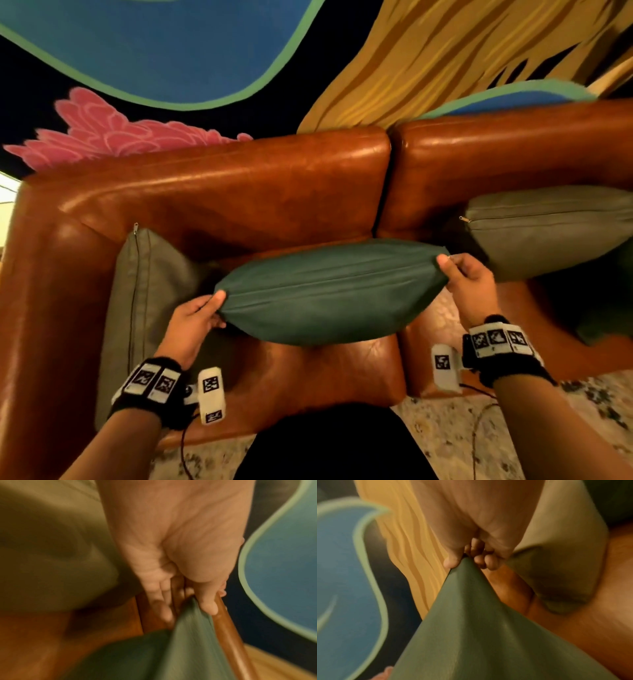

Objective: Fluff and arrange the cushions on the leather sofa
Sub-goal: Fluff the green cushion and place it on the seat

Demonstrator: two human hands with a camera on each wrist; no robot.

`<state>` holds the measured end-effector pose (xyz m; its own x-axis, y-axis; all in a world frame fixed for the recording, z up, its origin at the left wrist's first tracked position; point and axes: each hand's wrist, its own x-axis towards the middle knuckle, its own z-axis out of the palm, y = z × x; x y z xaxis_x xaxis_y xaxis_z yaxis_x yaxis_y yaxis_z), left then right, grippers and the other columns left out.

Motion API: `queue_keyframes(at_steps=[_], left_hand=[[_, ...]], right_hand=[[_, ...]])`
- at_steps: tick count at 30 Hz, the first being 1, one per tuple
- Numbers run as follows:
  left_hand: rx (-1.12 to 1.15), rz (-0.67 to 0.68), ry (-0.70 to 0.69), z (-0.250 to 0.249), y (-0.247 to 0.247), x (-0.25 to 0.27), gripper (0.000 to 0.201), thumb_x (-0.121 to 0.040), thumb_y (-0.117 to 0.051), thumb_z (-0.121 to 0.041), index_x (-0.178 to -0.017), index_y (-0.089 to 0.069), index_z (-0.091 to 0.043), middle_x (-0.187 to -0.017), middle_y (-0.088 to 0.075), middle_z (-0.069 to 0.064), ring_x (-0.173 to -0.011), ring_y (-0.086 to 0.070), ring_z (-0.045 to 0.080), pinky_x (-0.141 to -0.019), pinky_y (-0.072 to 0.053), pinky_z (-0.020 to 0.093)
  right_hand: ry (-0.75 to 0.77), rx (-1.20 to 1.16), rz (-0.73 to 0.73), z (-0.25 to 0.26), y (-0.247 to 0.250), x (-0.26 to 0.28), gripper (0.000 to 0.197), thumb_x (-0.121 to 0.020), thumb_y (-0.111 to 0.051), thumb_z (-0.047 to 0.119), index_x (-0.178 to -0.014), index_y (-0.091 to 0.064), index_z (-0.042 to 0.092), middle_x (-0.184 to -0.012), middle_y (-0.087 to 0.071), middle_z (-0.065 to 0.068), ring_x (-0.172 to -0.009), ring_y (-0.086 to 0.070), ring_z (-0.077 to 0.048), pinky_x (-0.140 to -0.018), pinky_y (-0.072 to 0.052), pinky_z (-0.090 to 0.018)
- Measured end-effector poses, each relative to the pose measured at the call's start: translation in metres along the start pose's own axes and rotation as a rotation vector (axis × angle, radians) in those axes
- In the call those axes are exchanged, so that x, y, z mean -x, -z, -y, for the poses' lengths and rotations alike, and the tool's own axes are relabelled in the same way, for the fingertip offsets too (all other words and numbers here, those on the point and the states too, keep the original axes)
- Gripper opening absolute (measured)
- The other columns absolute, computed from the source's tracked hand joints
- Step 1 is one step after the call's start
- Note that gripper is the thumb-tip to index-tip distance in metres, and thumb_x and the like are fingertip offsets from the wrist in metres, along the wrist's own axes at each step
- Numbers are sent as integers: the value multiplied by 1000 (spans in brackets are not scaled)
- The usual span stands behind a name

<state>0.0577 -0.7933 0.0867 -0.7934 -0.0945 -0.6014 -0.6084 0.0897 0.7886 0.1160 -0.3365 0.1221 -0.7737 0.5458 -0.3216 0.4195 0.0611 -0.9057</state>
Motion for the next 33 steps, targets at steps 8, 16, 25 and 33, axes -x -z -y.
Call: queue_keyframes(at_steps=[8, 16, 25, 33], left_hand=[[-481, 198, 100, -24, -15, 0, 42, -101, -52, -38, -82, -66, -3, -96, -70, 31, -64, -70, 26, -41, -46, 26], [-593, 425, -9, -35, -82, 3, 31, -76, -68, -49, -69, -62, -19, -68, -55, 12, -65, -53, 22, -62, -52, 52], [-631, 168, 20, 36, -79, -7, 28, -101, -43, -43, -102, -56, -19, -103, -65, 16, -99, -67, 38, -81, -57, 60], [-522, 108, 22, 45, -92, -5, 32, -96, -46, -50, -97, -57, -21, -94, -68, 14, -90, -67, 36, -79, -57, 57]], right_hand=[[320, 178, 343, 81, -84, 88, 23, -88, -74, 22, -75, -55, 26, -68, -53, 13, -69, -49, -4, -68, -39, -24], [300, 578, 716, 25, -178, 125, 23, -91, -65, 19, -111, -67, 8, -110, -69, -13, -102, -63, -30, -92, -48, -40], [-238, 554, -182, 3, -55, -9, 27, -94, -59, 11, -118, -56, 0, -122, -60, -28, -116, -57, -44, -97, -42, -41], [-421, 617, 79, -39, -65, -47, 70, -87, -72, 41, -134, -50, -6, -135, -59, -24, -125, -57, -37, -104, -46, -40]])
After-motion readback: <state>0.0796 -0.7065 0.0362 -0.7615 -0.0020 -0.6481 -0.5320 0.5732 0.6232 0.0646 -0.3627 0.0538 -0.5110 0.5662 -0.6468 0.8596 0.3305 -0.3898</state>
